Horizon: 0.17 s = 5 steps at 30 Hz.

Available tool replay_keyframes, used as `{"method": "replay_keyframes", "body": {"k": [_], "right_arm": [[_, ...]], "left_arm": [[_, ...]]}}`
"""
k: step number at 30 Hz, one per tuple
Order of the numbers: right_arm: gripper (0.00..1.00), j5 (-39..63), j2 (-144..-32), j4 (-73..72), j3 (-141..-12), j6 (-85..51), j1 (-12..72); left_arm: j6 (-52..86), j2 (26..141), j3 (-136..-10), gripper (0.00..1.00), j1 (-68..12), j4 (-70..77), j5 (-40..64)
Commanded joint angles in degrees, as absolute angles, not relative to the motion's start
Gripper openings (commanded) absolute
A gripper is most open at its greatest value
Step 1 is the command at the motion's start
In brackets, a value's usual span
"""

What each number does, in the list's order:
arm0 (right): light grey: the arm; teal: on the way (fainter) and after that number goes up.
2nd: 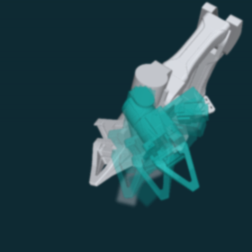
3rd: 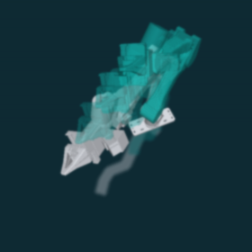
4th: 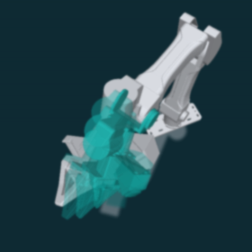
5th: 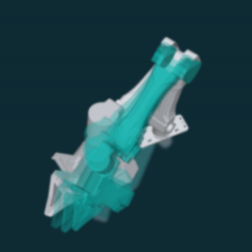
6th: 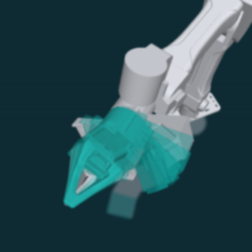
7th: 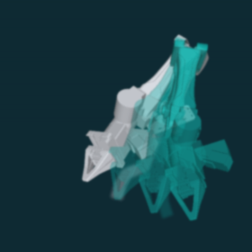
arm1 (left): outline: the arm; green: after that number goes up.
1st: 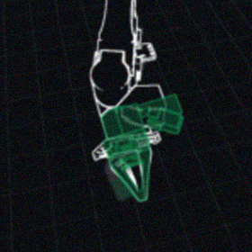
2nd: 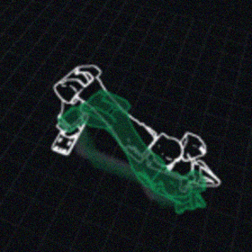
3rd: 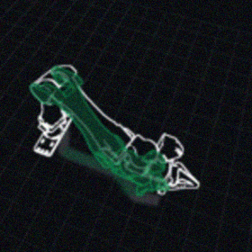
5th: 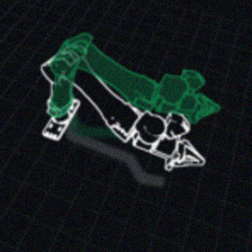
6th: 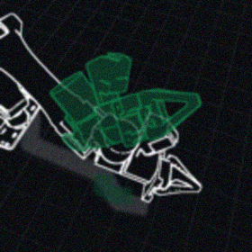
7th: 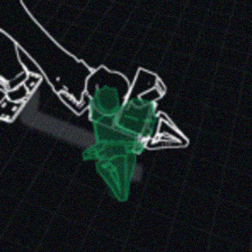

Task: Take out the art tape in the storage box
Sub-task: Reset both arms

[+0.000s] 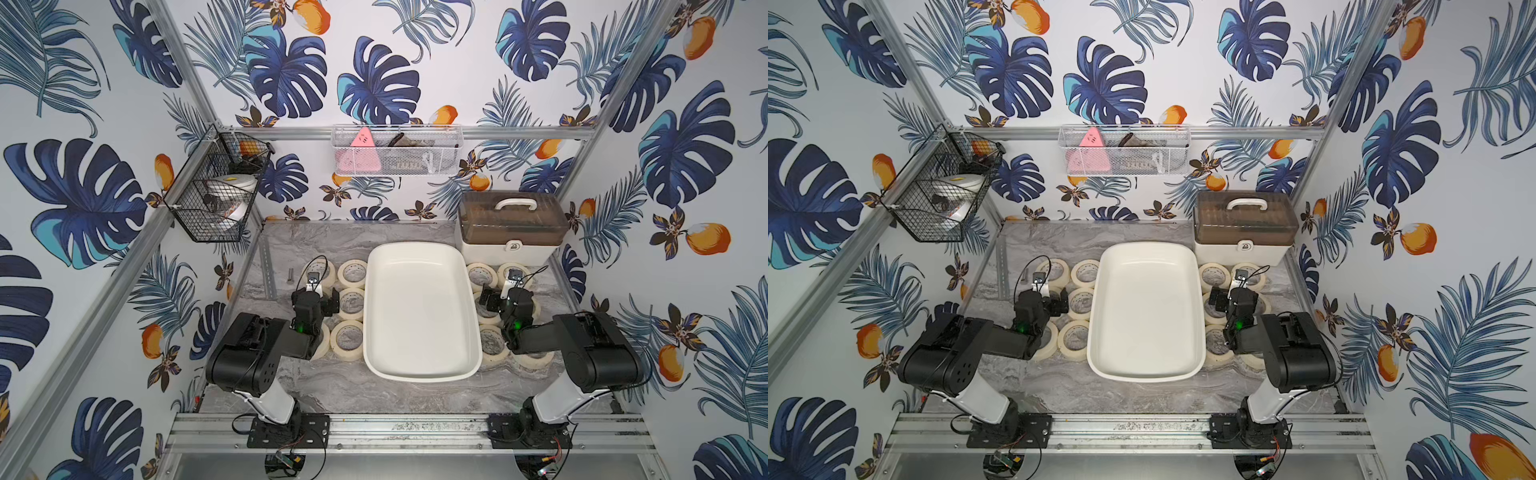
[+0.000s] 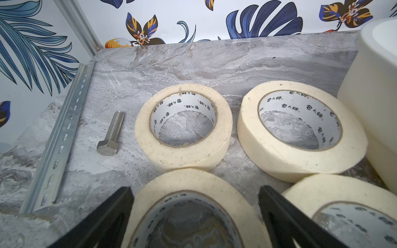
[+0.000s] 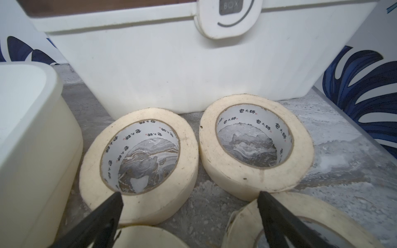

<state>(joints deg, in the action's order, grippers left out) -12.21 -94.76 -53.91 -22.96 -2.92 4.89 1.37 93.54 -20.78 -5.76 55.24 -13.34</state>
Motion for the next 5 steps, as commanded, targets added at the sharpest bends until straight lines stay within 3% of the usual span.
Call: {"method": "replay_keyframes", "body": {"k": [1,5], "right_arm": [[1.00,-12.67,-94.91,-54.02,-23.29,-2.20,5.01],[1.00,-12.67,-94.92,-54.22,-23.20,-2.20,5.02]], "left_arm": [[0.53,93.47,-21.12,0.99,-5.62,56.67,-12.92],[0.52,93.38,-21.10,0.99,-5.62,56.52,-12.92]]}}
